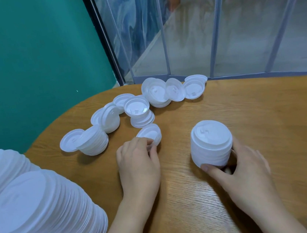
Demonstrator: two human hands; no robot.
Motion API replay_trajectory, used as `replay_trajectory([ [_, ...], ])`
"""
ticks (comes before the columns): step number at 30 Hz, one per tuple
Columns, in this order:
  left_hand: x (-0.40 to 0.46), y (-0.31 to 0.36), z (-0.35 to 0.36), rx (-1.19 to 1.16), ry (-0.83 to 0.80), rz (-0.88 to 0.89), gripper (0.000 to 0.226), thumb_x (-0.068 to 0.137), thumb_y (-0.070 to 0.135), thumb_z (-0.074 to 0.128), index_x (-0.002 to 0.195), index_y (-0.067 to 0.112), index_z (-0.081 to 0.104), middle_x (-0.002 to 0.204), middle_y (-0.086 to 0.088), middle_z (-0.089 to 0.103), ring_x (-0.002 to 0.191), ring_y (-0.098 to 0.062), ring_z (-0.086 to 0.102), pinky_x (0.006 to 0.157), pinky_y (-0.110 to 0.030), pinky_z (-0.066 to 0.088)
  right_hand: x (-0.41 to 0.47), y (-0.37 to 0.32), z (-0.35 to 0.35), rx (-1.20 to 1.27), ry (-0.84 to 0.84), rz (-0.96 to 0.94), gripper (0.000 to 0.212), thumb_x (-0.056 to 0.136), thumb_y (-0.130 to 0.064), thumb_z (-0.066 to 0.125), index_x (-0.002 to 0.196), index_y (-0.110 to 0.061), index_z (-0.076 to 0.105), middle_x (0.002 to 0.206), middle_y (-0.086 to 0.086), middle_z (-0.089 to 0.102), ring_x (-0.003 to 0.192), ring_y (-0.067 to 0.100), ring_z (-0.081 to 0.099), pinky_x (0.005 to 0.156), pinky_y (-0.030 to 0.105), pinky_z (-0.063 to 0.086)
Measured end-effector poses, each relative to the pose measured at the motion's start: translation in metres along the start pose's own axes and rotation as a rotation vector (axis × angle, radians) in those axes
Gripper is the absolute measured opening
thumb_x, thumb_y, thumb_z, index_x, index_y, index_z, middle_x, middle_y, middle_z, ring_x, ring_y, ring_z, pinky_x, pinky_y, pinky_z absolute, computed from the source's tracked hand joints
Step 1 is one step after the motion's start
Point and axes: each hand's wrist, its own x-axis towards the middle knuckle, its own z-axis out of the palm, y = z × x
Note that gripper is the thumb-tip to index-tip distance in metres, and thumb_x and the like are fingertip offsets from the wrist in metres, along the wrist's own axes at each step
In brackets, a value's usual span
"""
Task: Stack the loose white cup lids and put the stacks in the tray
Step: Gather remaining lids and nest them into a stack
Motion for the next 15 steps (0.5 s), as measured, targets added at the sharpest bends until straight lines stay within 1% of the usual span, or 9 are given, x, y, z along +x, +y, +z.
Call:
replay_trajectory([
  [2,-0.004,0.008,-0.005,-0.122,-0.03,-0.001,0.007,0.093,0.018,0.073,0.093,0.023,0.068,0.087,0.016,0.064,0.086,-0.006,0.055,0.086,-0.023,0.031,0.0,0.001,0.0,-0.007,-0.008,0.001,0.058,0.069,-0.058,0.082,0.113,-0.03,0.058,0.08,-0.015,0.058,0.094,0.012,0.052,0.105,0.058,0.039],
  [3,-0.005,0.012,-0.007,-0.206,-0.06,-0.036,0.008,0.093,0.02,0.072,0.092,0.026,0.067,0.087,0.018,0.064,0.085,-0.002,0.054,0.083,-0.022,0.034,0.0,0.001,-0.001,-0.006,-0.008,0.001,0.058,0.069,-0.058,0.082,0.113,-0.029,0.058,0.079,-0.015,0.057,0.092,0.011,0.05,0.106,0.058,0.04],
  [6,-0.005,0.021,-0.013,-0.501,-0.155,-0.194,0.009,0.094,0.025,0.072,0.088,0.028,0.066,0.085,0.017,0.069,0.078,-0.004,0.061,0.071,-0.014,0.043,0.0,0.002,-0.001,-0.004,-0.002,0.0,0.058,0.069,-0.058,0.081,0.114,-0.029,0.058,0.078,-0.016,0.055,0.089,0.007,0.045,0.106,0.057,0.039],
  [8,-0.002,0.025,-0.015,-0.698,-0.199,-0.266,0.008,0.095,0.021,0.072,0.088,0.021,0.068,0.086,0.01,0.074,0.08,-0.006,0.068,0.074,-0.014,0.048,-0.001,0.002,-0.001,-0.002,0.001,0.002,0.057,0.069,-0.058,0.081,0.112,-0.029,0.058,0.078,-0.016,0.055,0.089,0.005,0.043,0.105,0.057,0.04],
  [10,0.001,0.025,-0.014,-0.838,-0.24,-0.359,0.007,0.096,0.018,0.071,0.092,0.012,0.069,0.087,-0.005,0.076,0.081,-0.013,0.07,0.078,-0.023,0.053,-0.001,0.001,-0.001,0.003,-0.002,0.005,0.055,0.069,-0.058,0.08,0.109,-0.031,0.057,0.076,-0.016,0.055,0.088,0.004,0.041,0.105,0.057,0.039],
  [12,0.003,0.024,-0.01,-0.935,-0.271,-0.47,0.011,0.097,0.02,0.071,0.096,0.009,0.071,0.092,-0.017,0.075,0.083,-0.021,0.07,0.085,-0.038,0.056,-0.001,0.0,-0.002,0.01,-0.006,0.008,0.053,0.069,-0.059,0.08,0.108,-0.032,0.056,0.075,-0.015,0.056,0.087,0.005,0.043,0.106,0.058,0.039],
  [13,0.003,0.023,-0.008,-0.983,-0.285,-0.535,0.013,0.096,0.021,0.072,0.098,0.008,0.072,0.094,-0.019,0.075,0.086,-0.025,0.072,0.09,-0.044,0.057,-0.001,-0.001,-0.002,0.011,-0.009,0.011,0.053,0.069,-0.059,0.08,0.108,-0.032,0.056,0.076,-0.015,0.056,0.088,0.006,0.044,0.106,0.058,0.039],
  [14,0.002,0.023,-0.007,-1.025,-0.298,-0.598,0.016,0.096,0.022,0.072,0.1,0.006,0.072,0.096,-0.018,0.076,0.091,-0.029,0.075,0.094,-0.048,0.057,-0.001,-0.001,-0.002,0.012,-0.011,0.013,0.054,0.069,-0.059,0.08,0.11,-0.032,0.057,0.076,-0.015,0.057,0.088,0.007,0.045,0.106,0.058,0.039],
  [15,0.002,0.023,-0.007,-1.058,-0.307,-0.652,0.019,0.097,0.022,0.071,0.103,0.004,0.071,0.096,-0.017,0.077,0.096,-0.031,0.075,0.096,-0.048,0.058,-0.001,-0.001,-0.002,0.012,-0.012,0.017,0.055,0.069,-0.059,0.08,0.111,-0.031,0.057,0.077,-0.015,0.057,0.089,0.006,0.044,0.106,0.058,0.038],
])
